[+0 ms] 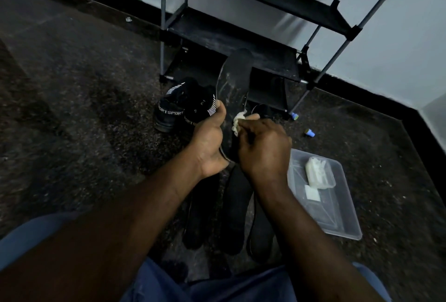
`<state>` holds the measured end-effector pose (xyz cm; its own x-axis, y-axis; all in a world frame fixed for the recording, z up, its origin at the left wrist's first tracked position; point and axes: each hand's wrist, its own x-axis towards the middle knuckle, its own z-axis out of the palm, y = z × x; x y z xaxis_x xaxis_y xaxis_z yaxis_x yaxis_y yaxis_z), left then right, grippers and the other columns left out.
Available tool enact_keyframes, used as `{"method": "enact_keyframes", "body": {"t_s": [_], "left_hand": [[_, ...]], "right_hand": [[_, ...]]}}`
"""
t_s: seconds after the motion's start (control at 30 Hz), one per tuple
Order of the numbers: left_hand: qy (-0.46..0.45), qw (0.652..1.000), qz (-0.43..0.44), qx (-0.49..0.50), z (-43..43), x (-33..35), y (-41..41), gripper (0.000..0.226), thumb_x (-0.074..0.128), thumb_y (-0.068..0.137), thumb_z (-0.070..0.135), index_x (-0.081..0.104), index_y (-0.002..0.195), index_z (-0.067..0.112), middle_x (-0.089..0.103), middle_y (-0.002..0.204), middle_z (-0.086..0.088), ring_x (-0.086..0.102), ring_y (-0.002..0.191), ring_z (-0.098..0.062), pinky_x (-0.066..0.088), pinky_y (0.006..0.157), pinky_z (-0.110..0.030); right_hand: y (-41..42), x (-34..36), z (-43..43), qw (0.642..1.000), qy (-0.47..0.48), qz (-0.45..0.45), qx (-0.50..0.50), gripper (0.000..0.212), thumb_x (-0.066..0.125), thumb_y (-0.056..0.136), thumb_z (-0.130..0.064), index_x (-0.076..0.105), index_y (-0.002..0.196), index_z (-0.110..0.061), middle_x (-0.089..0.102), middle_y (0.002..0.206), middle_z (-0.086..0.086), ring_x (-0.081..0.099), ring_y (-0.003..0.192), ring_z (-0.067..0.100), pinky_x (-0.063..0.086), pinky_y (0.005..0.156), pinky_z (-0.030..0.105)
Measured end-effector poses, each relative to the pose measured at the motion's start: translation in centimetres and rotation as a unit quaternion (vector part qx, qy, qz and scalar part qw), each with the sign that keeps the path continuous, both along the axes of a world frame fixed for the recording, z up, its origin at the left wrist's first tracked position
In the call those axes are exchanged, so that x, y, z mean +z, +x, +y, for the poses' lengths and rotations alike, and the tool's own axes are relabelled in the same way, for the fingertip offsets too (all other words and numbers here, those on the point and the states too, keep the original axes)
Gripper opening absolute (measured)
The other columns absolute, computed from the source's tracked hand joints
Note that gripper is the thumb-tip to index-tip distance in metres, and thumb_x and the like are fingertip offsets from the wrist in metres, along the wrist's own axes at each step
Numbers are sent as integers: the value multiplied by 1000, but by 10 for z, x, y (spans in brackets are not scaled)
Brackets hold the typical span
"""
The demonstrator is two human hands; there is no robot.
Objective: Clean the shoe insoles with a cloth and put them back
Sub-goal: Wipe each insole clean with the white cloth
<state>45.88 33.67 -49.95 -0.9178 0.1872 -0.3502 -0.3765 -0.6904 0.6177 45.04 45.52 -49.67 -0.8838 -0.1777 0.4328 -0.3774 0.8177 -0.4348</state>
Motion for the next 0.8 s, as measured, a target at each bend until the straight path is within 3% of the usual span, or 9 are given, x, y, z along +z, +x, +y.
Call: {"method": "enact_keyframes", "body": {"t_s": [0.07,0.1,0.2,0.37,0.47,0.53,0.6,0.7,0.8], "left_hand": [[11,1000,8,10,-7,-1,-4,86,16,102,70,85,97,19,77,116,-7,72,110,-22,51,99,-41],[26,999,15,24,-11,-2,-6,84,16,103,70,81,111,18,75,123,-9,68,120,-25,50,102,-43],[60,995,44,62,-17,-5,-11,77,16,104,67,50,147,13,58,147,-11,51,140,-35,41,116,-47],[45,996,48,63,-12,-7,-8,76,19,103,68,52,143,13,58,148,-12,54,136,-37,43,114,-49],[9,999,32,26,-6,-5,-5,83,19,102,71,80,113,16,71,131,-10,65,124,-28,52,100,-42],[2,1000,23,11,-3,-5,-4,85,20,101,71,84,96,15,76,119,-8,72,111,-21,53,96,-38],[16,999,13,26,-7,-8,-8,81,22,102,69,77,112,11,73,127,-10,69,118,-22,52,100,-40],[40,998,23,46,-17,-9,-12,79,21,102,69,52,147,12,62,144,-11,59,133,-29,49,106,-46],[64,996,42,48,-18,-8,-10,73,20,103,69,48,149,20,54,152,-11,54,137,-36,49,106,-50]], "right_hand": [[4,-2,-1,1000,10,-8,21,36,52,85,-35,79,108,-29,73,100,0,64,94,29,53,81,48],[10,-4,0,999,9,-10,30,38,49,85,-36,79,108,-29,73,100,0,65,94,28,53,81,48],[32,-15,5,999,-28,-17,43,33,53,86,-32,80,105,-28,73,99,-2,67,94,26,54,80,47],[35,-16,6,998,-54,-7,29,29,55,86,-32,80,100,-27,74,96,-3,67,92,25,54,79,48],[17,-6,1,999,-35,5,14,35,49,86,-36,80,100,-27,74,98,-1,65,93,28,53,79,48],[6,1,-2,999,-33,3,0,35,49,86,-35,80,101,-29,74,99,-2,65,95,27,53,82,48],[0,5,-4,999,-33,-2,3,31,54,86,-31,80,103,-30,73,100,-3,65,96,27,53,84,49],[8,-2,-4,999,-26,-1,30,32,56,86,-29,79,108,-29,70,99,-2,63,96,26,53,81,48],[29,-16,1,998,-41,7,45,30,57,86,-25,78,107,-28,69,97,-3,63,93,25,52,77,47]]}}
